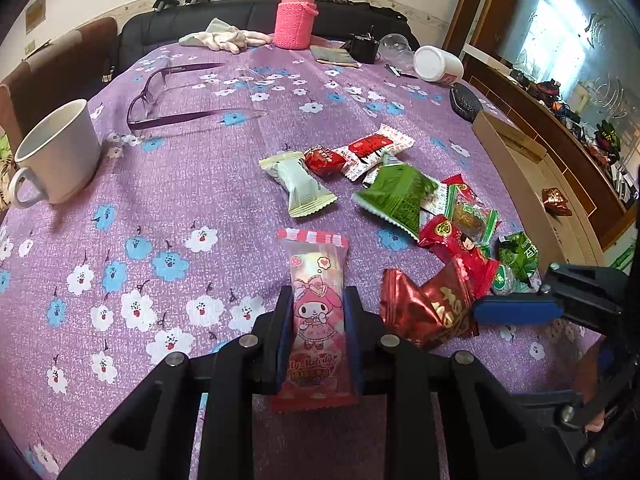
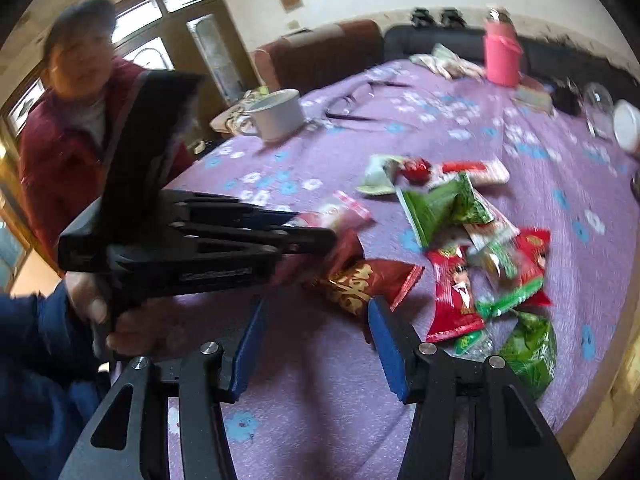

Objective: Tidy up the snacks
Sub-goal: 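Lift the pink bar with the left gripper while the right lifts the red packet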

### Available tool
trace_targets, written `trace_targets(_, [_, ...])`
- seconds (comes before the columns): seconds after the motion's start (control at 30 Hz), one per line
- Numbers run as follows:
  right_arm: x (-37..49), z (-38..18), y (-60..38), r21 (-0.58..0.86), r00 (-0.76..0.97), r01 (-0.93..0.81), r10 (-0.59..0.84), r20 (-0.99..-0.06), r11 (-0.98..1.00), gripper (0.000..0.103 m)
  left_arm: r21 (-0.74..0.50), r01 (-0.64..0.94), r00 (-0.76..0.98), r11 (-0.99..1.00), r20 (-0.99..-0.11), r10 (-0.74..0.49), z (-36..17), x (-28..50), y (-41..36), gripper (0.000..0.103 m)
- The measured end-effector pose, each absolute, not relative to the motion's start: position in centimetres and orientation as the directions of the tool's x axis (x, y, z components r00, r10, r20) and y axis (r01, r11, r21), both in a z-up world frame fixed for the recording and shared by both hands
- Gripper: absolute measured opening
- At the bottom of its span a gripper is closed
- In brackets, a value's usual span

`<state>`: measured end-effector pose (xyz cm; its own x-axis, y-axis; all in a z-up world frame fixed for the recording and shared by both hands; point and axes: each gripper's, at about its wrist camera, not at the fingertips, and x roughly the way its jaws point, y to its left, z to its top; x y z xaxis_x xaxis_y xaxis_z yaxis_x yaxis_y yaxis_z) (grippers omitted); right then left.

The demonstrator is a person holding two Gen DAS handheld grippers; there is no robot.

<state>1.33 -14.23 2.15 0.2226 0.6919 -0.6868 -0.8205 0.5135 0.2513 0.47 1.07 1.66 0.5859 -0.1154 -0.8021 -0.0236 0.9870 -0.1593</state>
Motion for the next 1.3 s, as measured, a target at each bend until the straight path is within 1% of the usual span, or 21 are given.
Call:
trace_targets(0.03, [1.4,2.0,-14.3,0.23,0.254,-0.81,0.678,-0.69,0.539,0.064,-0.16,-0.024,0.587,0.987,-0.802,-0.115,1.7,0.5,1.1,0.024])
trace_targets(0.2, [1.4,1.4,-14.0,0.189,0.296,-0.797,0.643,-0.706,0.574,0.064,-0.18,-0.033,0.586,0.983,-0.8,-0.127,1.6,0.6,1.5,0.024])
trace_targets(0.33, [2.3,2.0,-14.5,0.201,0.316,-0.775,0.644,-0.697,0.599,0.065,-0.155,-0.065,0.592,0.986,-0.801,-0.086,1.7,0.6,1.9,0.023])
trace_targets(0.4, [2.6,2.3,-14.0,0.188,0.317,-0.78,0.636,-0.704,0.597,0.067,-0.168,-0.068,0.591,0.984,-0.801,-0.096,1.7,0.6,2.1,0.023])
trace_targets(0.47, [2.6,2.4,-12.9,0.141,0.31,-0.804,0.611,-0.729,0.577,0.067,-0.164,-0.067,0.591,0.984,-0.801,-0.094,1.7,0.6,2.1,0.023])
trace_targets(0.5, [2.6,2.3,-12.3,0.126,0.298,-0.819,0.601,-0.741,0.561,0.07,-0.163,-0.066,0.591,0.984,-0.802,-0.092,1.7,0.7,2.1,0.023])
trace_targets(0.53, [2.5,2.0,-11.3,0.078,0.294,-0.839,0.57,-0.767,0.538,0.07,-0.163,-0.066,0.591,0.984,-0.802,-0.093,1.7,0.6,2.1,0.023])
trace_targets(0.6, [2.4,1.6,-10.7,0.01,0.336,-0.84,0.534,-0.776,0.543,0.07,-0.169,-0.068,0.591,0.983,-0.801,-0.097,1.6,0.6,2.2,0.023])
trace_targets(0.7, [3.2,0.8,-9.9,-0.009,0.339,-0.839,0.51,-0.791,0.544,0.07,-0.168,-0.067,0.591,0.983,-0.801,-0.096,1.6,0.6,2.1,0.023])
trace_targets(0.73, [3.5,0.5,-9.8,0.0,0.338,-0.833,0.51,-0.791,0.553,0.065,-0.167,-0.067,0.591,0.984,-0.801,-0.096,1.6,0.6,2.1,0.023])
trace_targets(0.77, [3.6,0.3,-9.8,0.008,0.333,-0.83,0.508,-0.795,0.557,0.052,-0.166,-0.066,0.591,0.984,-0.801,-0.095,1.6,0.5,2.1,0.023])
trace_targets(0.8, [3.5,0.3,-9.9,0.008,0.338,-0.825,0.505,-0.794,0.565,0.037,-0.167,-0.066,0.591,0.984,-0.801,-0.096,1.6,0.5,2.1,0.023])
trace_targets(0.87, [3.2,0.7,-10.2,-0.003,0.362,-0.815,0.505,-0.784,0.579,0.035,-0.164,-0.066,0.591,0.984,-0.801,-0.094,1.6,0.5,2.1,0.023])
trace_targets(0.93, [3.0,1.3,-10.7,0.025,0.364,-0.812,0.54,-0.759,0.583,0.035,-0.159,-0.065,0.592,0.985,-0.801,-0.09,1.7,0.5,2.1,0.023])
trace_targets(1.17, [5.3,3.8,-14.5,0.253,0.367,-0.73,0.676,-0.639,0.635,0.035,-0.177,-0.055,0.596,0.983,-0.796,-0.11,1.7,0.5,2.0,0.023])
trace_targets(1.27, [6.3,4.4,-15.7,0.29,0.404,-0.685,0.679,-0.613,0.669,0.035,-0.189,-0.036,0.603,0.981,-0.787,-0.129,1.9,0.5,1.8,0.023])
trace_targets(1.3, [6.9,4.6,-16.5,0.326,0.413,-0.659,0.688,-0.596,0.678,0.035,-0.189,-0.031,0.608,0.982,-0.783,-0.132,2.0,0.5,1.7,0.023])
